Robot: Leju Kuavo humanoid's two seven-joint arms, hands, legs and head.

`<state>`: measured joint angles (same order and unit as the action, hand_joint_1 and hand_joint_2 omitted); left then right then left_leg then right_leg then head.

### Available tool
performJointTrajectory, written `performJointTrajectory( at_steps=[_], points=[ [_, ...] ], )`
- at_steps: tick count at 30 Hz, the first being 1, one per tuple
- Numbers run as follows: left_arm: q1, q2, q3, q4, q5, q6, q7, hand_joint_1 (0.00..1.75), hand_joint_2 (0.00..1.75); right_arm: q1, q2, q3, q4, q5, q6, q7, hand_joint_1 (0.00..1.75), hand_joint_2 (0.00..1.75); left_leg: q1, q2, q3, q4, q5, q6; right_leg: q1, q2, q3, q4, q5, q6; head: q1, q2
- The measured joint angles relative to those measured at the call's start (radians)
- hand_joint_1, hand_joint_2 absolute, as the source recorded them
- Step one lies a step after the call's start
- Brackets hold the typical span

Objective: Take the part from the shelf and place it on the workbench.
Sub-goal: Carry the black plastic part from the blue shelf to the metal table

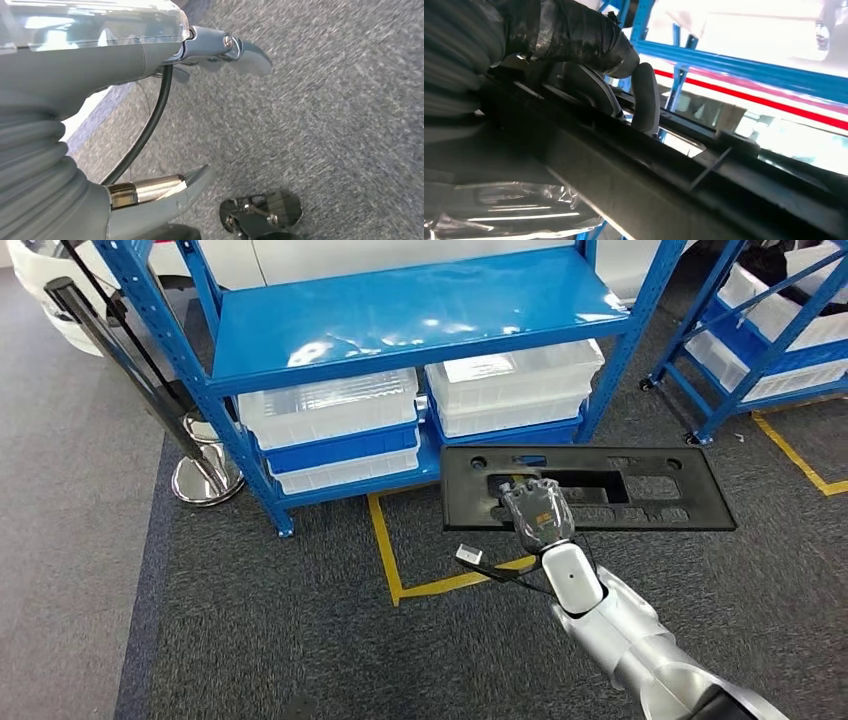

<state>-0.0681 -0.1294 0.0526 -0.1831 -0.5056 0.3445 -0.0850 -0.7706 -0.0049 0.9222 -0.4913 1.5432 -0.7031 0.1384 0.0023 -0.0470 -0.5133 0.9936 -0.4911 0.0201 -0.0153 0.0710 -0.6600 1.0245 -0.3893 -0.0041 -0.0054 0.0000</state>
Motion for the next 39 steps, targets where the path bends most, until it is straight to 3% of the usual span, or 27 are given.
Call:
performJointTrajectory(
  at_steps=[2,3,6,7,8,9,11,13,16,18,21,22,23,25,27,29,31,33,35,37,38,39],
  points=[
    [-0.001,-0.001,0.000,0.000,-0.001,0.001,0.000,0.00,1.75,0.003,-0.002,-0.011,0.001,0.000,0.000,-0.003,1.75,1.75,0.005,0.020,0.005,-0.022,0.015,0.008,0.003,-0.009,-0.010,0.010,-0.009,0.011,0.001,0.000],
    [-0.001,-0.002,0.001,0.000,-0.001,0.001,0.000,0.00,1.75,0.004,-0.003,-0.016,0.001,0.000,0.000,-0.003,1.75,1.75,0.008,0.032,0.005,-0.031,0.023,0.012,0.003,-0.023,-0.025,0.041,-0.031,0.017,0.003,0.000],
    [0.001,-0.001,0.001,0.000,-0.004,0.002,0.000,0.00,1.75,0.007,-0.004,-0.025,0.002,0.005,0.000,-0.007,1.75,1.75,0.009,0.065,-0.006,-0.030,0.031,0.019,-0.006,-0.059,-0.101,0.219,-0.123,0.034,0.004,0.000],
    [0.001,-0.001,0.001,0.000,-0.005,0.002,0.000,0.00,1.75,0.011,-0.004,-0.027,0.002,0.008,0.001,-0.009,1.75,1.75,0.009,0.076,-0.010,-0.025,0.030,0.018,-0.009,-0.063,-0.113,0.254,-0.131,0.038,0.004,0.000],
    [0.001,-0.002,0.001,0.000,-0.006,0.002,0.000,0.00,1.75,0.014,-0.004,-0.029,0.003,0.010,0.001,-0.011,1.75,1.75,0.011,0.086,-0.014,-0.020,0.029,0.016,-0.013,-0.067,-0.107,0.254,-0.122,0.043,0.004,0.000],
    [0.001,-0.002,0.001,0.000,-0.007,0.002,0.000,0.00,1.75,0.016,-0.004,-0.032,0.003,0.011,0.001,-0.012,1.75,1.75,0.012,0.095,-0.017,-0.013,0.026,0.012,-0.017,-0.075,-0.083,0.217,-0.098,0.047,0.004,0.000],
    [0.000,-0.002,0.001,0.000,-0.008,0.002,0.000,0.00,1.75,0.017,-0.005,-0.038,0.004,0.013,0.001,-0.013,1.75,1.75,0.012,0.112,-0.024,0.006,0.014,-0.001,-0.015,-0.111,-0.015,0.097,-0.058,0.049,0.005,0.000],
    [0.000,-0.002,0.001,0.000,-0.009,0.002,0.000,0.00,1.75,0.017,-0.004,-0.044,0.003,0.016,0.000,-0.014,1.75,1.75,0.007,0.126,-0.030,0.022,0.003,-0.016,-0.008,-0.130,0.014,0.039,-0.051,0.031,0.005,0.000],
    [-0.001,-0.001,0.002,0.000,-0.010,0.003,-0.001,0.00,1.75,0.020,-0.008,-0.053,0.004,0.018,0.000,-0.016,1.75,1.75,0.007,0.142,-0.032,0.028,-0.003,-0.031,-0.004,-0.105,0.004,0.040,-0.049,-0.001,0.003,0.000],
    [-0.001,-0.001,0.002,0.000,-0.011,0.005,-0.001,0.00,1.75,0.019,-0.010,-0.060,0.005,0.018,0.000,-0.016,1.75,1.75,0.011,0.117,-0.049,0.072,-0.040,-0.039,-0.005,-0.086,0.002,0.036,-0.044,-0.015,0.003,0.000],
    [0.000,-0.001,0.002,0.000,-0.012,0.006,0.000,0.00,1.75,0.020,-0.009,-0.065,0.005,0.018,0.000,-0.019,1.75,1.75,0.011,0.065,-0.130,0.254,-0.131,-0.037,-0.001,-0.054,-0.001,0.035,-0.040,-0.024,0.002,0.000],
    [0.001,-0.001,0.002,0.000,-0.011,0.006,0.000,0.00,1.75,0.021,-0.009,-0.065,0.005,0.018,0.000,-0.020,1.75,1.75,0.010,0.059,-0.153,0.299,-0.141,-0.034,0.002,-0.042,-0.001,0.035,-0.039,-0.026,0.003,0.000],
    [0.002,-0.001,0.002,0.000,-0.011,0.007,0.000,0.00,1.75,0.022,-0.009,-0.066,0.005,0.018,0.000,-0.021,1.75,1.75,0.008,0.056,-0.161,0.310,-0.130,-0.030,0.005,-0.030,-0.002,0.036,-0.038,-0.027,0.003,0.000],
    [0.002,-0.001,0.002,0.000,-0.012,0.008,0.001,0.00,1.75,0.023,-0.009,-0.067,0.005,0.018,0.000,-0.021,1.75,1.75,0.003,0.041,-0.127,0.224,-0.062,-0.012,0.011,-0.005,-0.001,0.036,-0.037,-0.029,0.003,0.000],
    [0.003,0.001,0.002,0.000,-0.012,0.008,0.001,0.00,1.75,0.021,-0.009,-0.069,0.005,0.018,0.000,-0.020,1.75,1.75,0.000,-0.008,-0.077,0.106,-0.002,0.010,0.011,0.017,-0.003,0.036,-0.033,-0.026,0.004,0.000],
    [0.003,0.003,0.003,0.000,-0.014,0.008,0.002,0.00,1.75,0.021,-0.009,-0.071,0.005,0.018,0.000,-0.019,1.75,1.75,-0.003,-0.037,-0.058,0.058,0.013,0.020,0.002,0.039,-0.011,0.035,-0.025,-0.014,0.003,0.000],
    [0.001,0.001,0.003,0.000,-0.018,0.008,0.003,0.00,1.75,0.022,-0.012,-0.074,0.005,0.018,0.000,-0.018,1.75,1.75,-0.003,-0.018,-0.049,0.035,0.018,0.021,-0.003,0.056,-0.017,0.029,-0.017,0.000,0.000,0.000],
    [-0.002,0.001,0.004,0.000,-0.020,0.009,0.003,0.00,1.75,0.021,-0.017,-0.077,0.005,0.018,0.000,-0.017,1.75,1.75,0.003,0.008,-0.036,0.002,0.027,0.024,0.001,0.022,-0.032,0.052,-0.037,0.010,0.004,0.000],
    [-0.002,0.001,0.004,0.000,-0.020,0.009,0.002,0.00,1.75,0.017,-0.018,-0.079,0.005,0.018,0.000,-0.016,1.75,1.75,0.005,0.035,-0.032,-0.012,0.034,0.027,0.002,-0.036,-0.076,0.148,-0.094,0.019,0.008,0.000],
    [-0.001,0.000,0.004,0.000,-0.021,0.009,0.002,0.00,1.75,0.017,-0.019,-0.079,0.005,0.018,0.000,-0.017,1.75,1.75,0.005,0.062,-0.034,-0.009,0.033,0.027,-0.005,-0.060,-0.121,0.256,-0.136,0.031,0.009,0.000],
    [-0.001,0.000,0.004,0.000,-0.021,0.009,0.003,0.00,1.75,0.019,-0.019,-0.079,0.005,0.018,0.000,-0.017,1.75,1.75,0.006,0.075,-0.034,-0.006,0.031,0.025,-0.009,-0.065,-0.125,0.271,-0.133,0.036,0.009,0.000],
    [-0.001,0.000,0.004,0.000,-0.021,0.009,0.003,0.00,1.75,0.020,-0.019,-0.079,0.005,0.018,0.000,-0.017,1.75,1.75,0.007,0.088,-0.035,-0.002,0.029,0.023,-0.012,-0.071,-0.109,0.248,-0.115,0.040,0.009,0.000]
  ],
)
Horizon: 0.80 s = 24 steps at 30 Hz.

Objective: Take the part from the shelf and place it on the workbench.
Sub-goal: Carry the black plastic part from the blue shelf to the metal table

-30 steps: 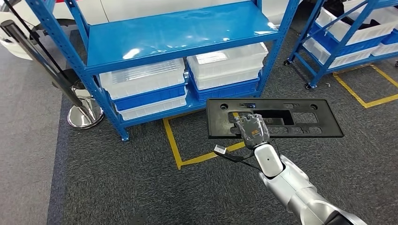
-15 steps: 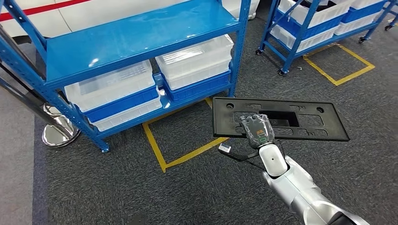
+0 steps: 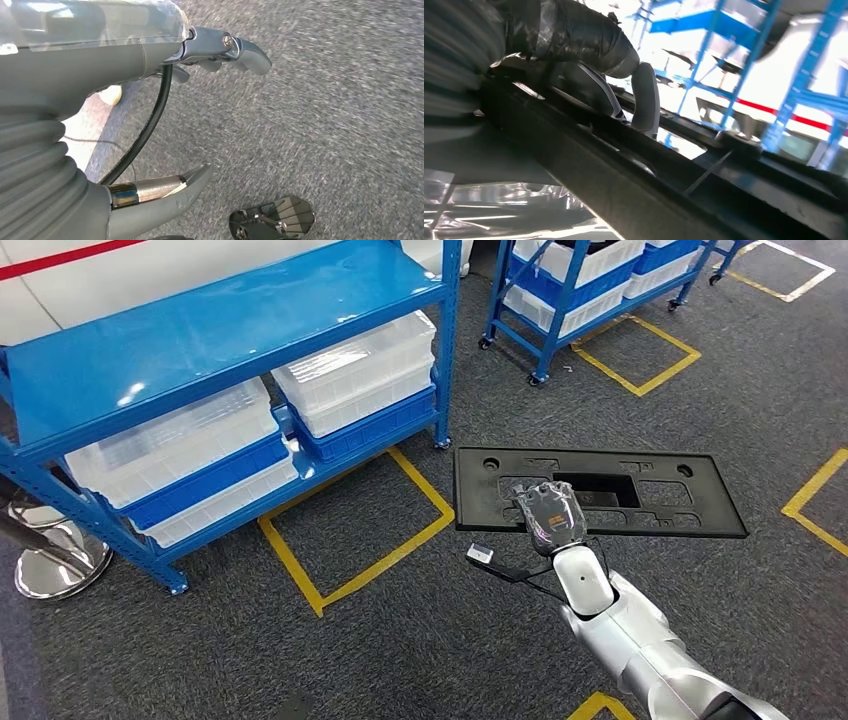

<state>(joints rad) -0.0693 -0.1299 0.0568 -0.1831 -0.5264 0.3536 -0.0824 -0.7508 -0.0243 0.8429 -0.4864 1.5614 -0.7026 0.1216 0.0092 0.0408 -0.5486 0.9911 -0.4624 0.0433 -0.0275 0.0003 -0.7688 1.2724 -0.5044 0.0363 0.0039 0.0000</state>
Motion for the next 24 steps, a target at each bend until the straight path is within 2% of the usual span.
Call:
performJointTrajectory(
  at_steps=[2,3,4,5,7,8,10,12,13,14,15,16,18,19,20,22,23,24],
  points=[
    [-0.001,0.000,0.000,0.000,-0.002,0.000,0.000,0.00,1.75,-0.002,-0.001,-0.001,0.000,0.000,0.000,0.003,1.75,1.75,0.001,0.022,-0.001,0.010,-0.008,-0.008,-0.002,-0.030,0.070,-0.122,0.049,0.003,0.000,0.000],
    [-0.003,0.000,0.000,0.000,-0.004,0.000,0.000,0.00,1.75,-0.004,-0.001,-0.002,0.000,0.000,0.000,0.005,1.75,1.75,-0.001,0.032,-0.002,0.017,-0.014,-0.015,0.002,-0.045,0.100,-0.177,0.065,-0.002,0.000,0.000],
    [-0.004,0.000,0.000,0.000,-0.006,0.000,0.000,0.00,1.75,-0.006,-0.001,-0.002,-0.001,0.000,0.000,0.007,1.75,1.75,-0.004,0.040,-0.003,0.022,-0.018,-0.021,0.006,-0.054,0.117,-0.210,0.071,-0.009,-0.001,0.000],
    [-0.007,-0.001,0.000,0.000,-0.008,0.000,0.001,0.00,1.75,-0.007,-0.003,-0.003,-0.002,0.000,0.000,0.008,1.75,1.75,-0.007,0.048,-0.004,0.024,-0.020,-0.027,0.011,-0.056,0.120,-0.220,0.068,-0.017,-0.002,0.000],
    [-0.011,-0.002,0.000,0.000,-0.012,0.000,0.006,0.00,1.75,-0.007,-0.009,-0.003,-0.003,0.000,0.000,0.012,1.75,1.75,-0.008,0.061,-0.003,0.024,-0.023,-0.037,0.013,-0.036,0.117,-0.221,0.073,-0.033,-0.004,0.000],
    [-0.013,-0.003,0.000,0.000,-0.014,0.000,0.010,0.00,1.75,-0.008,-0.012,-0.005,-0.004,0.000,0.000,0.014,1.75,1.75,-0.006,0.056,-0.004,0.029,-0.031,-0.042,0.012,-0.027,0.117,-0.224,0.076,-0.039,-0.004,0.000],
    [-0.015,-0.004,0.000,0.000,-0.019,0.000,0.018,0.00,1.75,-0.012,-0.015,-0.009,-0.005,0.000,0.000,0.018,1.75,1.75,0.000,0.019,-0.026,0.089,-0.076,-0.049,0.007,-0.009,0.117,-0.231,0.082,-0.053,-0.004,0.000],
    [-0.016,-0.004,0.000,0.000,-0.024,-0.001,0.026,0.00,1.75,-0.015,-0.016,-0.012,-0.006,0.000,0.000,0.021,1.75,1.75,0.003,-0.021,-0.081,0.218,-0.141,-0.051,0.008,0.012,0.115,-0.231,0.085,-0.060,-0.005,0.000],
    [-0.016,-0.004,0.000,0.000,-0.026,-0.001,0.029,0.00,1.75,-0.016,-0.016,-0.012,-0.005,0.000,0.000,0.022,1.75,1.75,0.003,-0.028,-0.107,0.275,-0.161,-0.051,0.010,0.024,0.114,-0.231,0.086,-0.061,-0.005,0.000],
    [-0.017,-0.004,0.000,0.000,-0.028,-0.001,0.032,0.00,1.75,-0.016,-0.016,-0.012,-0.005,0.000,0.000,0.023,1.75,1.75,0.003,-0.032,-0.122,0.306,-0.163,-0.051,0.011,0.037,0.113,-0.230,0.087,-0.062,-0.005,0.000],
    [-0.018,-0.004,0.000,0.000,-0.029,-0.001,0.033,0.00,1.75,-0.017,-0.016,-0.012,-0.004,0.000,0.000,0.024,1.75,1.75,0.003,-0.034,-0.118,0.297,-0.145,-0.049,0.013,0.049,0.113,-0.228,0.087,-0.062,-0.005,0.000],
    [-0.020,-0.004,0.000,0.000,-0.031,-0.001,0.034,0.00,1.75,-0.019,-0.017,-0.012,-0.003,0.000,0.000,0.026,1.75,1.75,0.003,-0.038,-0.098,0.252,-0.111,-0.046,0.013,0.062,0.113,-0.226,0.087,-0.062,-0.005,0.000],
    [-0.024,-0.004,0.000,0.000,-0.034,-0.003,0.035,0.00,1.75,-0.027,-0.018,-0.012,-0.002,0.000,0.000,0.029,1.75,1.75,0.004,-0.076,-0.040,0.122,-0.048,-0.038,0.013,0.086,0.109,-0.220,0.089,-0.058,-0.004,0.000],
    [-0.026,-0.004,0.000,0.000,-0.036,-0.004,0.035,0.00,1.75,-0.033,-0.018,-0.012,-0.001,0.000,0.000,0.030,1.75,1.75,0.004,-0.095,-0.019,0.074,-0.034,-0.035,0.012,0.097,0.105,-0.218,0.092,-0.053,-0.004,0.000],
    [-0.029,-0.004,0.000,-0.001,-0.038,-0.006,0.036,0.00,1.75,-0.038,-0.019,-0.012,0.001,0.000,0.000,0.031,1.75,1.75,0.004,-0.110,-0.009,0.050,-0.031,-0.033,0.010,0.108,0.099,-0.218,0.096,-0.047,-0.004,0.000],
    [-0.032,-0.006,-0.001,-0.001,-0.043,-0.011,0.040,0.00,1.75,-0.042,-0.024,-0.012,0.005,0.000,0.000,0.032,1.75,1.75,0.002,-0.101,-0.005,0.037,-0.030,-0.028,0.006,0.131,0.091,-0.226,0.109,-0.028,-0.004,0.000],
    [-0.033,-0.007,-0.002,-0.001,-0.046,-0.012,0.042,0.00,1.75,-0.041,-0.029,-0.012,0.007,0.000,0.000,0.033,1.75,1.75,0.003,-0.090,-0.004,0.031,-0.023,-0.022,0.006,0.130,0.088,-0.227,0.111,-0.021,-0.004,0.000],
    [-0.033,-0.008,-0.003,-0.001,-0.048,-0.013,0.044,0.00,1.75,-0.042,-0.035,-0.012,0.009,0.000,0.000,0.036,1.75,1.75,0.004,-0.078,-0.002,0.022,-0.015,-0.015,0.008,0.112,0.082,-0.218,0.103,-0.016,-0.002,0.000]
  ],
)
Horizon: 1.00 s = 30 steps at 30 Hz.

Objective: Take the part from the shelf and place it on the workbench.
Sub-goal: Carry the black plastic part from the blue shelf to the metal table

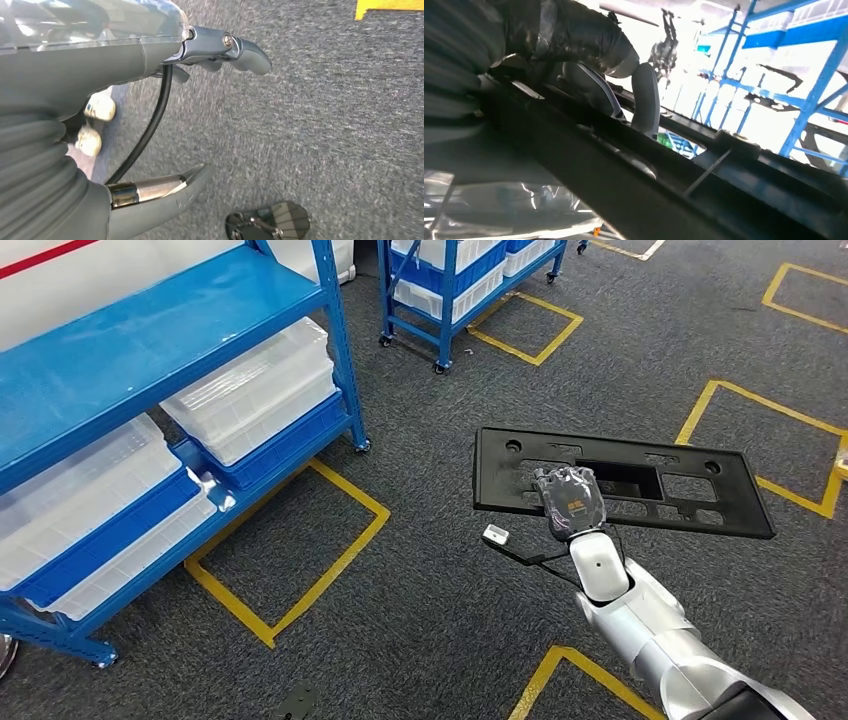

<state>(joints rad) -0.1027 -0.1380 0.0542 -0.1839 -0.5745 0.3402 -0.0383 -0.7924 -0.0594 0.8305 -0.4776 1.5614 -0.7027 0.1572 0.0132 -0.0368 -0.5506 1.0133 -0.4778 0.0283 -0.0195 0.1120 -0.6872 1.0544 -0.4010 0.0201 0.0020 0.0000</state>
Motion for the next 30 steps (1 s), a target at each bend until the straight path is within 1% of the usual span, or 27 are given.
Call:
performJointTrajectory(
  at_steps=[1,2,3,4,5,6,7,8,9,10,11,12,14,15,16,17,18,19,20,21,22,23,25,26,27,29,30],
  points=[
    [0.000,-0.002,-0.001,0.000,-0.002,-0.001,0.002,0.00,1.75,-0.001,-0.005,0.000,0.002,0.000,0.000,0.003,1.75,1.75,0.001,0.012,0.001,-0.009,0.007,0.007,0.003,-0.027,-0.014,0.028,-0.020,0.003,0.002,0.000],
    [0.002,-0.003,-0.002,0.000,-0.004,-0.002,0.005,0.00,1.75,-0.002,-0.007,0.000,0.003,0.000,0.000,0.005,1.75,1.75,0.001,0.025,0.001,-0.014,0.011,0.012,0.004,-0.061,-0.037,0.079,-0.051,0.004,0.004,0.000],
    [0.004,-0.005,-0.002,0.000,-0.005,-0.003,0.008,0.00,1.75,-0.003,-0.008,0.000,0.005,0.000,0.000,0.006,1.75,1.75,-0.001,0.037,0.000,-0.015,0.013,0.015,0.004,-0.086,-0.065,0.143,-0.085,0.006,0.005,0.000],
    [0.007,-0.006,-0.003,0.000,-0.006,-0.003,0.010,0.00,1.75,-0.002,-0.009,0.000,0.007,0.000,0.000,0.007,1.75,1.75,-0.003,0.050,-0.002,-0.014,0.013,0.016,0.004,-0.097,-0.091,0.206,-0.111,0.009,0.005,0.000],
    [0.010,-0.006,-0.003,0.000,-0.006,-0.003,0.012,0.00,1.75,0.000,-0.011,0.000,0.009,0.000,0.000,0.007,1.75,1.75,-0.003,0.063,-0.004,-0.013,0.013,0.016,0.003,-0.103,-0.108,0.248,-0.124,0.011,0.006,0.000],
    [0.011,-0.007,-0.003,0.000,-0.008,-0.003,0.012,0.00,1.75,0.002,-0.012,0.000,0.012,0.000,0.000,0.007,1.75,1.75,-0.003,0.076,-0.005,-0.012,0.013,0.015,0.002,-0.107,-0.105,0.252,-0.117,0.012,0.006,0.000],
    [0.011,-0.007,-0.003,0.000,-0.009,-0.003,0.013,0.00,1.75,0.004,-0.014,0.000,0.014,0.000,0.000,0.007,1.75,1.75,-0.003,0.087,-0.005,-0.010,0.011,0.014,0.001,-0.112,-0.081,0.216,-0.095,0.012,0.006,0.000],
    [0.010,-0.008,-0.003,0.000,-0.010,-0.003,0.014,0.00,1.75,0.003,-0.016,0.000,0.016,0.000,0.000,0.007,1.75,1.75,-0.003,0.098,-0.005,-0.008,0.009,0.011,0.001,-0.124,-0.042,0.150,-0.065,0.011,0.006,0.000],
    [0.010,-0.009,-0.003,0.000,-0.011,-0.003,0.014,0.00,1.75,0.001,-0.017,0.000,0.017,0.000,0.000,0.008,1.75,1.75,-0.006,0.108,-0.005,-0.005,0.005,0.007,0.006,-0.145,-0.001,0.081,-0.045,0.008,0.006,0.000],
    [0.009,-0.010,-0.003,0.000,-0.012,-0.003,0.014,0.00,1.75,-0.001,-0.018,0.000,0.018,0.000,0.000,0.008,1.75,1.75,-0.008,0.117,-0.006,-0.001,0.002,0.003,0.010,-0.159,0.028,0.026,-0.032,0.001,0.006,0.000],
    [0.009,-0.010,-0.003,0.000,-0.012,-0.003,0.014,0.00,1.75,-0.002,-0.018,0.000,0.019,0.000,0.000,0.007,1.75,1.75,-0.011,0.126,-0.006,0.001,-0.001,-0.001,0.015,-0.168,0.043,-0.004,-0.029,-0.005,0.005,0.000],
    [0.008,-0.010,-0.003,0.000,-0.012,-0.004,0.016,0.00,1.75,-0.003,-0.019,0.000,0.020,0.000,0.000,0.006,1.75,1.75,-0.013,0.134,-0.006,0.002,-0.004,-0.006,0.020,-0.167,0.044,-0.012,-0.033,-0.013,0.004,0.000],
    [0.006,-0.010,-0.003,0.000,-0.012,-0.006,0.019,0.00,1.75,-0.003,-0.022,0.000,0.024,0.000,0.000,0.003,1.75,1.75,-0.012,0.144,-0.005,0.004,-0.009,-0.016,0.019,-0.144,0.041,-0.014,-0.029,-0.025,0.004,0.000],
    [0.005,-0.010,-0.003,-0.001,-0.012,-0.010,0.019,0.00,1.75,-0.003,-0.024,0.000,0.025,0.000,0.000,0.002,1.75,1.75,-0.010,0.131,-0.009,0.013,-0.020,-0.021,0.017,-0.135,0.041,-0.017,-0.027,-0.032,0.004,0.000],
    [0.003,-0.010,-0.003,-0.001,-0.013,-0.017,0.017,0.00,1.75,-0.005,-0.025,0.000,0.026,0.000,0.000,0.003,1.75,1.75,-0.007,0.110,-0.019,0.039,-0.039,-0.025,0.015,-0.126,0.042,-0.019,-0.025,-0.038,0.003,0.000],
    [0.001,-0.010,-0.003,-0.002,-0.017,-0.025,0.015,0.00,1.75,-0.006,-0.025,0.000,0.026,0.000,0.000,0.003,1.75,1.75,-0.005,0.084,-0.040,0.085,-0.067,-0.028,0.013,-0.118,0.042,-0.020,-0.023,-0.044,0.003,0.000],
    [0.001,-0.010,-0.004,-0.002,-0.022,-0.035,0.013,0.00,1.75,-0.007,-0.025,0.000,0.026,0.000,0.000,0.004,1.75,1.75,-0.004,0.062,-0.068,0.149,-0.100,-0.029,0.014,-0.108,0.041,-0.020,-0.022,-0.048,0.003,0.000],
    [0.000,-0.010,-0.005,-0.002,-0.029,-0.044,0.013,0.00,1.75,-0.006,-0.026,0.000,0.026,0.001,0.000,0.004,1.75,1.75,-0.003,0.052,-0.099,0.216,-0.128,-0.030,0.015,-0.097,0.041,-0.020,-0.022,-0.051,0.003,0.000],
    [0.000,-0.010,-0.007,-0.002,-0.035,-0.050,0.016,0.00,1.75,-0.006,-0.026,0.000,0.026,0.001,0.000,0.004,1.75,1.75,-0.003,0.048,-0.125,0.266,-0.141,-0.030,0.016,-0.084,0.040,-0.019,-0.021,-0.053,0.003,0.000],
    [-0.001,-0.010,-0.009,-0.002,-0.040,-0.054,0.020,0.00,1.75,-0.005,-0.026,0.000,0.026,0.002,0.000,0.003,1.75,1.75,-0.003,0.045,-0.136,0.286,-0.136,-0.029,0.017,-0.071,0.040,-0.018,-0.021,-0.053,0.003,0.000],
    [-0.003,-0.010,-0.011,-0.002,-0.044,-0.054,0.024,0.00,1.75,-0.005,-0.026,0.000,0.026,0.002,0.000,0.003,1.75,1.75,-0.004,0.043,-0.130,0.267,-0.112,-0.026,0.017,-0.056,0.040,-0.016,-0.021,-0.054,0.003,0.000],
    [-0.005,-0.010,-0.013,-0.002,-0.049,-0.053,0.027,0.00,1.75,-0.005,-0.026,0.000,0.026,0.003,0.000,0.003,1.75,1.75,-0.004,0.034,-0.108,0.213,-0.073,-0.021,0.017,-0.042,0.040,-0.014,-0.021,-0.053,0.003,0.000],
    [-0.008,-0.010,-0.018,-0.002,-0.061,-0.050,0.029,0.00,1.75,-0.004,-0.026,0.000,0.026,0.003,0.000,0.010,1.75,1.75,-0.002,-0.012,-0.054,0.089,-0.010,-0.011,0.016,-0.017,0.037,-0.009,-0.021,-0.050,0.004,0.000],
    [-0.009,-0.010,-0.022,-0.002,-0.067,-0.048,0.030,0.00,1.75,-0.003,-0.027,0.000,0.025,0.003,0.000,0.016,1.75,1.75,-0.003,-0.031,-0.036,0.047,0.002,-0.008,0.014,-0.005,0.032,-0.007,-0.019,-0.045,0.004,0.000],
    [-0.009,-0.010,-0.026,-0.002,-0.075,-0.044,0.029,0.00,1.75,0.001,-0.030,0.000,0.024,0.003,0.000,0.023,1.75,1.75,-0.003,-0.042,-0.028,0.029,0.002,-0.006,0.010,0.006,0.027,-0.008,-0.015,-0.039,0.004,0.000],
    [-0.010,-0.011,-0.033,-0.002,-0.085,-0.031,0.024,0.00,1.75,0.013,-0.041,0.000,0.021,0.003,0.000,0.033,1.75,1.75,-0.003,-0.026,-0.020,0.011,0.003,-0.002,0.006,0.027,0.020,-0.013,-0.007,-0.024,0.003,0.000],
    [-0.011,-0.011,-0.035,-0.003,-0.082,-0.030,0.021,0.00,1.75,0.020,-0.047,0.000,0.020,0.002,0.000,0.036,1.75,1.75,-0.002,-0.014,-0.017,0.002,0.009,0.002,0.007,0.016,0.017,-0.011,-0.010,-0.019,0.004,0.000]
  ],
)
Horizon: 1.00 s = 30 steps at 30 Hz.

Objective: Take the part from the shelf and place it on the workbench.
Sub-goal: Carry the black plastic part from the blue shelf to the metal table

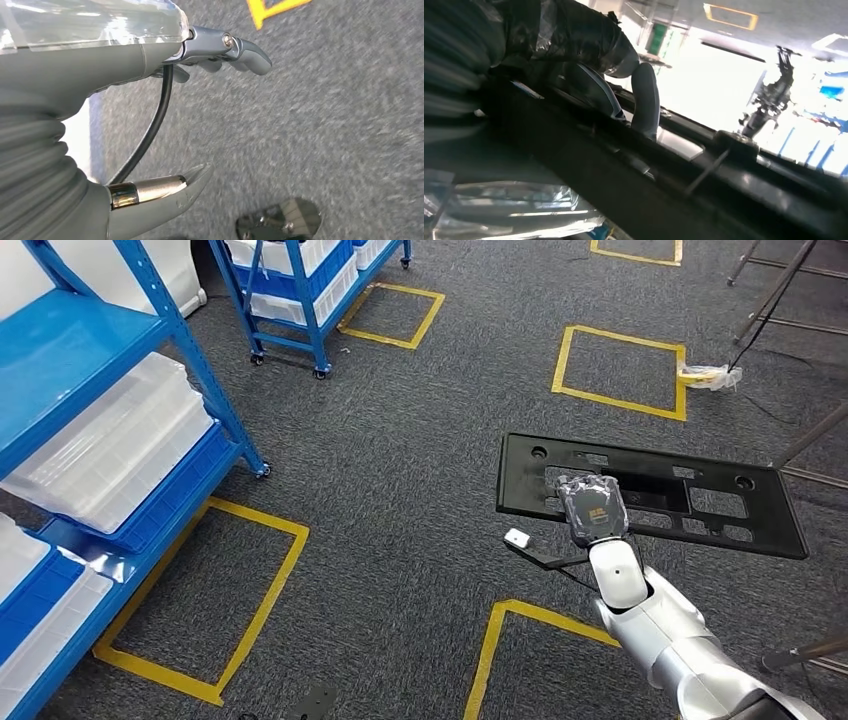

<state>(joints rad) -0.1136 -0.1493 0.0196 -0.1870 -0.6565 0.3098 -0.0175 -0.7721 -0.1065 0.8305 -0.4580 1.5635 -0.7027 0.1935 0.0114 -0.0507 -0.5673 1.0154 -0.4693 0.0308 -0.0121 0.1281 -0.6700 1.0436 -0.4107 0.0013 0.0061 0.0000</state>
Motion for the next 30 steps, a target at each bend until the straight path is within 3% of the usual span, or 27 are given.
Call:
performJointTrajectory(
  at_steps=[1,3,5,6,7,10,12,14,16,18,20,21,22,24,26,28,30],
  points=[
    [-0.001,-0.001,0.000,-0.001,0.008,-0.004,-0.003,0.00,1.75,0.004,-0.004,0.000,-0.001,-0.001,0.000,0.002,1.75,1.75,0.002,0.012,0.004,-0.010,0.006,0.006,0.002,-0.023,-0.008,0.016,-0.012,0.004,0.001,0.000],
    [-0.003,-0.003,0.004,-0.001,0.029,-0.021,-0.003,0.00,1.75,0.008,-0.006,0.001,-0.002,-0.001,0.000,0.008,1.75,1.75,0.000,0.039,0.008,-0.021,0.013,0.013,0.004,-0.087,-0.052,0.108,-0.066,0.009,0.004,0.000],
    [-0.002,-0.004,0.008,-0.001,0.032,-0.028,-0.006,0.00,1.75,0.011,-0.005,0.004,-0.003,0.000,0.000,0.015,1.75,1.75,-0.002,0.066,0.007,-0.021,0.012,0.014,-0.001,-0.115,-0.106,0.226,-0.115,0.016,0.005,0.000],
    [-0.001,-0.004,0.009,-0.001,0.029,-0.032,-0.008,0.00,1.75,0.014,-0.005,0.006,-0.003,0.001,0.000,0.017,1.75,1.75,-0.003,0.079,0.007,-0.020,0.011,0.013,-0.005,-0.120,-0.116,0.252,-0.117,0.019,0.005,0.000],
    [-0.001,-0.005,0.009,-0.001,0.026,-0.037,-0.011,0.00,1.75,0.017,-0.005,0.008,-0.003,0.001,0.000,0.017,1.75,1.75,-0.002,0.091,0.007,-0.019,0.009,0.011,-0.009,-0.125,-0.106,0.238,-0.102,0.022,0.005,0.000],
    [-0.003,-0.009,0.009,-0.002,0.019,-0.044,-0.016,0.00,1.75,0.019,-0.005,0.008,-0.010,0.001,0.000,0.017,1.75,1.75,-0.004,0.124,0.007,-0.009,-0.001,-0.002,-0.012,-0.169,-0.008,0.057,-0.028,0.028,0.005,0.000],
    [-0.005,-0.009,0.009,-0.002,0.020,-0.041,-0.011,0.00,1.75,0.018,-0.004,0.008,-0.015,0.001,0.000,0.015,1.75,1.75,-0.009,0.140,0.008,-0.004,-0.009,-0.014,-0.004,-0.186,0.020,0.001,-0.022,0.019,0.003,0.000],
    [-0.006,-0.010,0.013,-0.002,0.032,-0.035,-0.004,0.00,1.75,0.017,-0.005,0.008,-0.016,0.001,0.000,0.010,1.75,1.75,-0.010,0.158,0.012,-0.003,-0.014,-0.025,0.000,-0.165,0.019,0.002,-0.023,0.004,0.001,0.000],
    [-0.008,-0.012,0.021,-0.003,0.043,-0.032,-0.001,0.00,1.75,0.016,-0.005,0.008,-0.015,0.001,0.000,0.006,1.75,1.75,-0.004,0.142,0.007,0.018,-0.035,-0.034,0.000,-0.146,0.020,-0.001,-0.021,-0.009,0.001,0.000],
    [-0.007,-0.012,0.028,-0.003,0.045,-0.029,-0.001,0.00,1.75,0.014,-0.003,0.008,-0.016,0.001,0.000,0.004,1.75,1.75,0.000,0.094,-0.033,0.110,-0.090,-0.037,-0.001,-0.129,0.021,-0.003,-0.020,-0.021,0.000,0.000],
    [-0.002,-0.012,0.033,-0.003,0.046,-0.026,0.001,0.00,1.75,0.012,0.000,0.008,-0.016,0.001,0.000,0.003,1.75,1.75,-0.001,0.066,-0.101,0.247,-0.144,-0.034,0.004,-0.106,0.021,-0.003,-0.020,-0.028,0.000,0.000],
    [0.001,-0.012,0.035,-0.003,0.046,-0.025,0.004,0.00,1.75,0.012,0.001,0.008,-0.016,0.001,0.000,0.003,1.75,1.75,-0.001,0.061,-0.124,0.288,-0.149,-0.031,0.007,-0.092,0.021,-0.002,-0.020,-0.029,0.000,0.000],
    [0.002,-0.012,0.037,-0.003,0.046,-0.025,0.006,0.00,1.75,0.013,0.002,0.009,-0.016,0.001,0.000,0.002,1.75,1.75,-0.003,0.057,-0.132,0.292,-0.134,-0.027,0.010,-0.078,0.021,-0.001,-0.019,-0.030,0.000,0.000],
    [0.002,-0.011,0.040,-0.003,0.044,-0.023,0.011,0.00,1.75,0.012,0.003,0.009,-0.016,0.001,0.000,0.004,1.75,1.75,-0.008,0.037,-0.096,0.190,-0.058,-0.013,0.012,-0.051,0.022,0.002,-0.020,-0.030,0.000,0.000],
    [0.001,-0.008,0.042,-0.004,0.041,-0.022,0.015,0.00,1.75,0.010,0.006,0.010,-0.015,0.001,0.000,0.009,1.75,1.75,-0.012,-0.007,-0.045,0.067,-0.003,0.001,0.010,-0.026,0.018,0.005,-0.018,-0.027,0.001,0.000],
    [0.000,-0.006,0.044,-0.004,0.037,-0.021,0.020,0.00,1.75,0.009,0.008,0.011,-0.014,0.001,0.000,0.012,1.75,1.75,-0.014,-0.027,-0.024,0.021,0.002,0.006,0.004,-0.003,0.011,0.003,-0.012,-0.017,0.001,0.000],
    [-0.003,-0.006,0.044,-0.005,0.035,-0.021,0.023,0.00,1.75,0.008,0.004,0.011,-0.010,0.000,0.000,0.014,1.75,1.75,-0.015,-0.006,-0.017,0.003,0.008,0.009,-0.001,0.009,0.005,0.000,-0.007,-0.005,0.001,0.000]
  ],
)
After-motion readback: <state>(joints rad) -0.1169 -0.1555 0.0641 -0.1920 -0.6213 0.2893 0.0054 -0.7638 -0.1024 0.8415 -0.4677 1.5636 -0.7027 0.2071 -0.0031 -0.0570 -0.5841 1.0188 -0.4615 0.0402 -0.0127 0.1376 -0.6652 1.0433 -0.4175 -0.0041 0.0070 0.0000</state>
